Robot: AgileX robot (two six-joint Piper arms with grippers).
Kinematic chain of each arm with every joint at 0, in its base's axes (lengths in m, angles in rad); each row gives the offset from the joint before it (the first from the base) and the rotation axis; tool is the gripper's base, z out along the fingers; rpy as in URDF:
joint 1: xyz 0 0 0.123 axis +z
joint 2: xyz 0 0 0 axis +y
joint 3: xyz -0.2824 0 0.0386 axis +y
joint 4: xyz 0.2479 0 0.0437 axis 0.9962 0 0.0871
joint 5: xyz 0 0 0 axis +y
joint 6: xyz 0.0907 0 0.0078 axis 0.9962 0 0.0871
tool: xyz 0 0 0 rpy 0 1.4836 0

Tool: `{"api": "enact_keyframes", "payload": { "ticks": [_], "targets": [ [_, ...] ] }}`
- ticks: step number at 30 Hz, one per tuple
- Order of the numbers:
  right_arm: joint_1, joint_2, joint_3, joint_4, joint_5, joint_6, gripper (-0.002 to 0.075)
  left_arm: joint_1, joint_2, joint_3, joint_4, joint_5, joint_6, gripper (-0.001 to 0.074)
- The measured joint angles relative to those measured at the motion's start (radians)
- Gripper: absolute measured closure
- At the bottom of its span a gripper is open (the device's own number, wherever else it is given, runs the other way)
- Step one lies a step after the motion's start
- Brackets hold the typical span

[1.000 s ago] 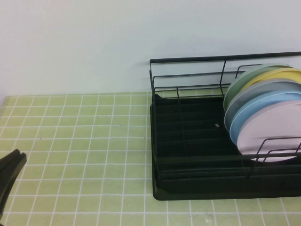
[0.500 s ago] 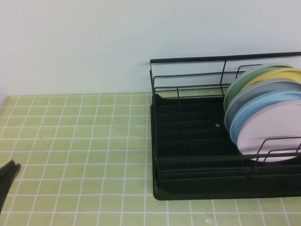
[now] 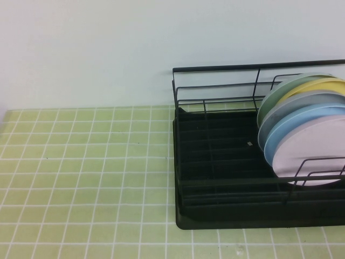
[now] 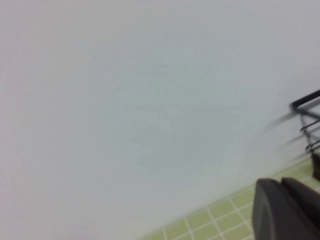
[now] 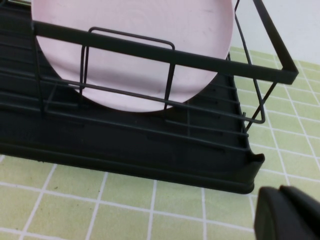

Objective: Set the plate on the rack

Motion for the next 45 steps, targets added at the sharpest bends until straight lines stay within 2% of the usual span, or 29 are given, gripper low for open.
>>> {"api": "enact_keyframes", "payload": {
  "ticks": [4, 8, 13, 21, 24, 28, 35, 45],
  "targets": [
    [0.0, 0.0, 0.0, 0.0, 0.0, 0.0, 0.0727, 0.124, -0.074, 0.0, 0.378, 0.261, -0.305, 0.0735],
    [0.0, 0.0, 0.0, 0.0, 0.0, 0.0, 0.0727, 0.197, -0.12, 0.0, 0.531, 0.43, -0.515, 0.0735],
    [0.0, 0.0, 0.0, 0.0, 0.0, 0.0, 0.0727, 0.235, -0.152, 0.0, 0.641, 0.363, -0.878, 0.0735],
    [0.0, 0.0, 0.0, 0.0, 0.0, 0.0, 0.0727, 0.243, -0.185, 0.108, 1.035, 0.171, -1.378, 0.0735],
    [0.0, 0.0, 0.0, 0.0, 0.0, 0.0, 0.0727, 0.228, -0.234, 0.176, 1.056, 0.158, -1.42, 0.0735],
    [0.0, 0.0, 0.0, 0.0, 0.0, 0.0, 0.0727, 0.226, -0.26, 0.253, 0.994, 0.158, -1.424, 0.0735],
    [0.0, 0.0, 0.0, 0.0, 0.0, 0.0, 0.0727, 0.226, -0.26, 0.25, 1.039, 0.433, -1.424, 0.0735],
    [0.0, 0.0, 0.0, 0.0, 0.0, 0.0, 0.0727, 0.226, -0.262, 0.247, 1.038, 0.448, -1.422, 0.0735]
  ]
}}
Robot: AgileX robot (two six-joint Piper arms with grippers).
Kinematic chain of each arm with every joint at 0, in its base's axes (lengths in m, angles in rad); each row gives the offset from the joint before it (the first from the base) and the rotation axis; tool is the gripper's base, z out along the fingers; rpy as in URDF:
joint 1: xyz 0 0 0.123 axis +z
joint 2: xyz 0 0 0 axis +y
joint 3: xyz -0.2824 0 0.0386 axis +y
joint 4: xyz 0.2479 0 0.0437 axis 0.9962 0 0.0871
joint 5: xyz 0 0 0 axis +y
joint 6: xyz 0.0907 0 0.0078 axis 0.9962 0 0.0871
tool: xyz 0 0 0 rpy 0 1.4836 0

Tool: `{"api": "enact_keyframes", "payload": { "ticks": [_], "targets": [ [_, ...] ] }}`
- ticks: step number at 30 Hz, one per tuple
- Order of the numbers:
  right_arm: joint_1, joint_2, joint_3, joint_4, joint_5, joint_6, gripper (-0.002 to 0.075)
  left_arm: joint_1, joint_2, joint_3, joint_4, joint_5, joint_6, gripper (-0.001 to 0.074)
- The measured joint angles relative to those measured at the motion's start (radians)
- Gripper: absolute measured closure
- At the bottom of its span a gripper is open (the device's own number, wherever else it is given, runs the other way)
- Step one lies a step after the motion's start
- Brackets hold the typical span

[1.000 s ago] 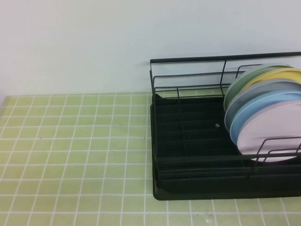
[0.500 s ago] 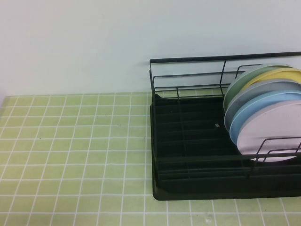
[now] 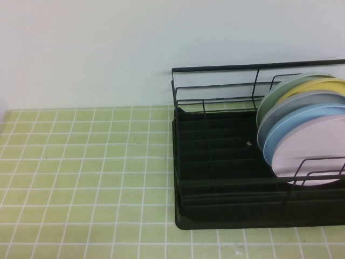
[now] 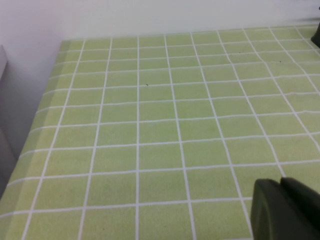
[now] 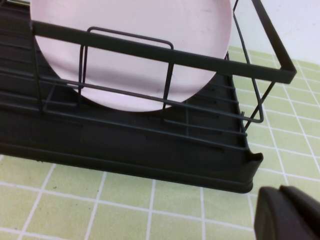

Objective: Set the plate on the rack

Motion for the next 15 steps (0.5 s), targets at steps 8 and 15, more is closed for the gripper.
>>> {"api": "enact_keyframes", "payload": {
  "ticks": [8, 15],
  "targets": [
    [0.0, 0.0, 0.0, 0.0, 0.0, 0.0, 0.0727, 0.0, 0.0, 0.0, 0.0, -0.004, 0.0, 0.0735],
    [0.0, 0.0, 0.0, 0.0, 0.0, 0.0, 0.0727, 0.0, 0.002, 0.0, 0.0, -0.014, 0.0, 0.0735]
  ]
}}
